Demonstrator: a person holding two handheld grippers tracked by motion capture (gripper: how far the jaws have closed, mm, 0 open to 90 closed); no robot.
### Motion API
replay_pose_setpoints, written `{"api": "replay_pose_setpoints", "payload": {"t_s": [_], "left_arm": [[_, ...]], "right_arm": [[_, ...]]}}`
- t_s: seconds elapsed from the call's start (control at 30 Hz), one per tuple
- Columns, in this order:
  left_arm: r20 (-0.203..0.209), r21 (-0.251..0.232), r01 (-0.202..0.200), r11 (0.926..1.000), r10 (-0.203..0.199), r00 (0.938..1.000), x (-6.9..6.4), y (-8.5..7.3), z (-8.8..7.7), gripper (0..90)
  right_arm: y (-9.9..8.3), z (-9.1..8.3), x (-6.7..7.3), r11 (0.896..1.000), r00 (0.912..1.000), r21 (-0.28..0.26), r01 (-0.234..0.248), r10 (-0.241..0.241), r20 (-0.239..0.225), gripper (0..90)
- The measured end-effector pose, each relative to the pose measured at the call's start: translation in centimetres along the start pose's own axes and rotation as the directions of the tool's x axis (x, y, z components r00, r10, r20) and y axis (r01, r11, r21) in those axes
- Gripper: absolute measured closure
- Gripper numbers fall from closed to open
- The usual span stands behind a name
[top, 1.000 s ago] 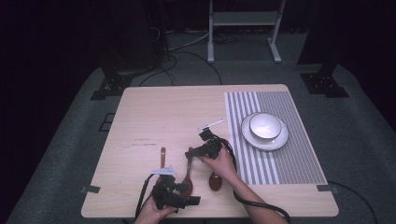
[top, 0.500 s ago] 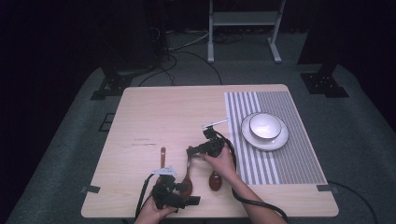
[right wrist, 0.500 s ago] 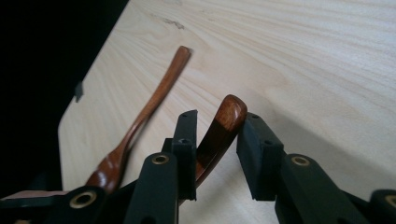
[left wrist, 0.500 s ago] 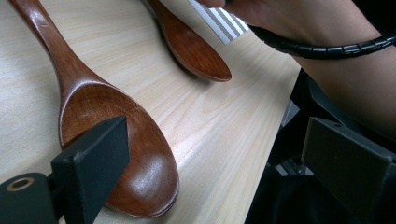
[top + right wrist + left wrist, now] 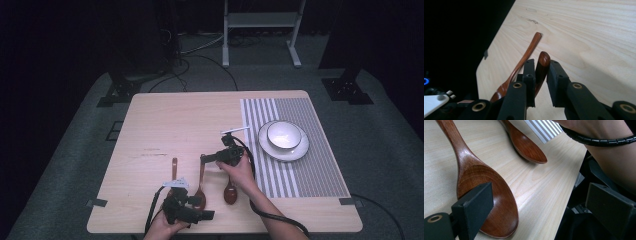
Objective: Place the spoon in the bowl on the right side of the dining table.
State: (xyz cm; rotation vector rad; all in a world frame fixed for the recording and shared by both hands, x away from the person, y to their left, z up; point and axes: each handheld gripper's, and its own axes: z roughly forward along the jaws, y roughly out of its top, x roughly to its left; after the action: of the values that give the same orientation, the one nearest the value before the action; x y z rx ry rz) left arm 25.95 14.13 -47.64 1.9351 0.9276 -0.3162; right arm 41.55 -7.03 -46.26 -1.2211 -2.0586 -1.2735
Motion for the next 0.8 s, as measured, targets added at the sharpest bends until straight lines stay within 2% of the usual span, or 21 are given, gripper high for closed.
{"api": "replay_pose_setpoints", "payload": {"t_s": [0.2, 0.4, 0.53, 0.8], "left_arm": [[0.003, -0.003, -0.002, 1.0000, 0.002, 1.0000, 0.0, 0.0, 0.0, 6.5], [-0.006, -0.003, -0.016, 0.9999, 0.016, 0.9998, -0.2, 0.0, 0.1, 6.4], [-0.011, 0.001, -0.011, 0.9999, 0.011, 0.9999, -0.2, 0.1, 0.0, 6.2], [-0.013, -0.057, -0.006, 0.9983, 0.005, 0.9999, -0.3, 0.5, -0.9, 6.3]], "right_arm": [[-0.1, -0.2, -0.4, 0.999, 0.9970, -0.012, -0.042, 0.041, -0.066, 80.3], [0.0, -0.5, -0.6, 0.998, 0.9914, -0.029, -0.056, 0.052, -0.120, 83.1], [0.0, -0.7, -0.6, 0.998, 0.9911, -0.033, -0.055, 0.050, -0.124, 83.4], [0.2, -1.3, -0.7, 0.997, 0.9911, -0.042, -0.065, 0.060, -0.119, 83.5]]}}
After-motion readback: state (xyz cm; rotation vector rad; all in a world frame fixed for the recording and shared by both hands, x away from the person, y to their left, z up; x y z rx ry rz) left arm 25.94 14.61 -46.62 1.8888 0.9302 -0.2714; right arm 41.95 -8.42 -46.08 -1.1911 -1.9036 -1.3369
